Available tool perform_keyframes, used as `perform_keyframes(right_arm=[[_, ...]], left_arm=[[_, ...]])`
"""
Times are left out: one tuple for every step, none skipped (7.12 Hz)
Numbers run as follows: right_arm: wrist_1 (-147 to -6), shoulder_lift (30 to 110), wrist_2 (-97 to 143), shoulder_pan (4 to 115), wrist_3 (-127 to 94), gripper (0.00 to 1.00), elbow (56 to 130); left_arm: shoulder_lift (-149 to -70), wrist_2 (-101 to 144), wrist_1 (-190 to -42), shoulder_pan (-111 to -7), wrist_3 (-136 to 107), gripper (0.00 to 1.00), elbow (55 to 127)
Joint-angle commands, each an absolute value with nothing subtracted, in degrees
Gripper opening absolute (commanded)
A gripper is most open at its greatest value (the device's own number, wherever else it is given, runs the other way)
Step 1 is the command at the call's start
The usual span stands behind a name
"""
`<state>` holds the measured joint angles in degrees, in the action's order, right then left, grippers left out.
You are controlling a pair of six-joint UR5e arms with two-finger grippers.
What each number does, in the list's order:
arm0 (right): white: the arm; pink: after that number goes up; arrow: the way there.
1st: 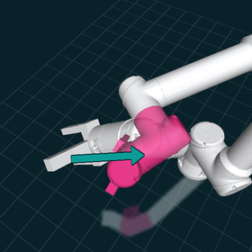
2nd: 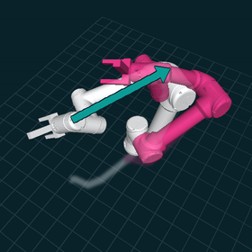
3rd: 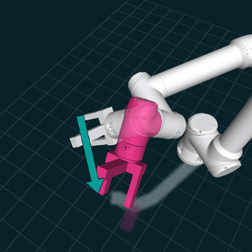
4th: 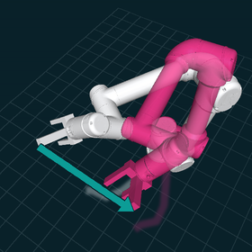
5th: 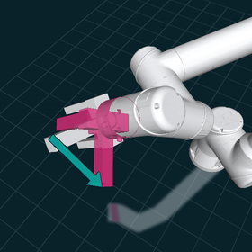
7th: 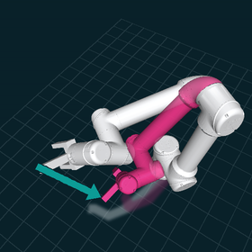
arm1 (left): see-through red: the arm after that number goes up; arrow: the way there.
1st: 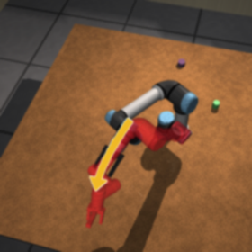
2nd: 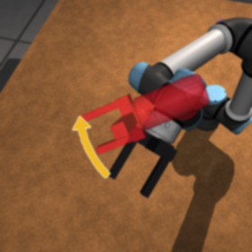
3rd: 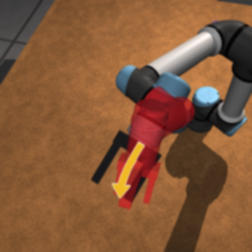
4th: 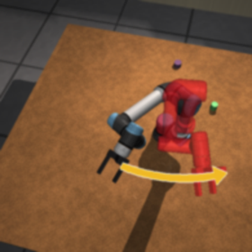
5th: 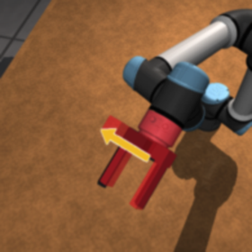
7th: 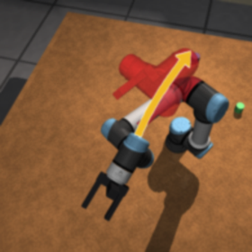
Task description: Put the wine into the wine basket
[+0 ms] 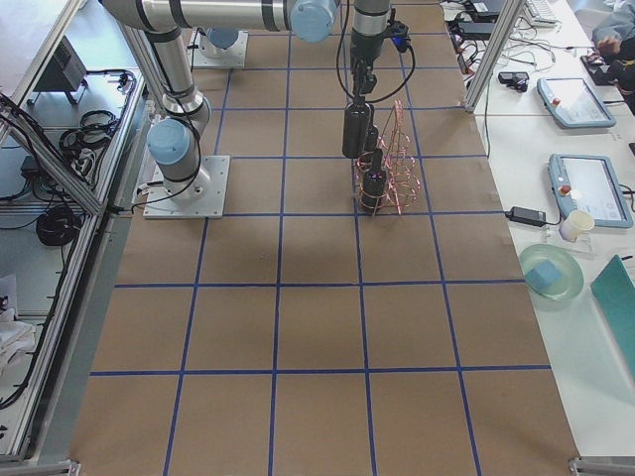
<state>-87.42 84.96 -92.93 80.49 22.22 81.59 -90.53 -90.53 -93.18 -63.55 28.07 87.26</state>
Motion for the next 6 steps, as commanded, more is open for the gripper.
perform_keyframes(right_arm=[[-91.2, 83.9, -92.8, 80.1, 24.1, 0.04, 81.6], [-92.4, 83.2, -92.6, 79.8, 24.4, 0.04, 81.6], [-94.3, 82.7, -92.3, 79.6, 24.3, 0.04, 81.6], [-94.6, 81.2, -92.2, 79.5, 24.8, 0.03, 81.6], [-94.5, 81.1, -92.4, 79.3, 26.4, 0.03, 81.6], [-94.1, 81.1, -92.4, 79.3, 26.4, 0.03, 81.8]], left_arm=[[-90.1, -91.7, -94.2, -63.6, 27.9, 1.0, 87.0], [-89.6, -93.1, -94.9, -64.6, 26.5, 1.0, 87.0], [-89.0, -92.4, -95.0, -65.6, 19.8, 1.0, 87.0], [-88.8, -92.3, -94.9, -69.4, 15.9, 1.0, 87.0], [-88.0, -92.7, -94.6, -74.0, 15.6, 1.0, 86.9], [-87.3, -92.7, -94.5, -76.8, 14.2, 1.0, 86.9]])
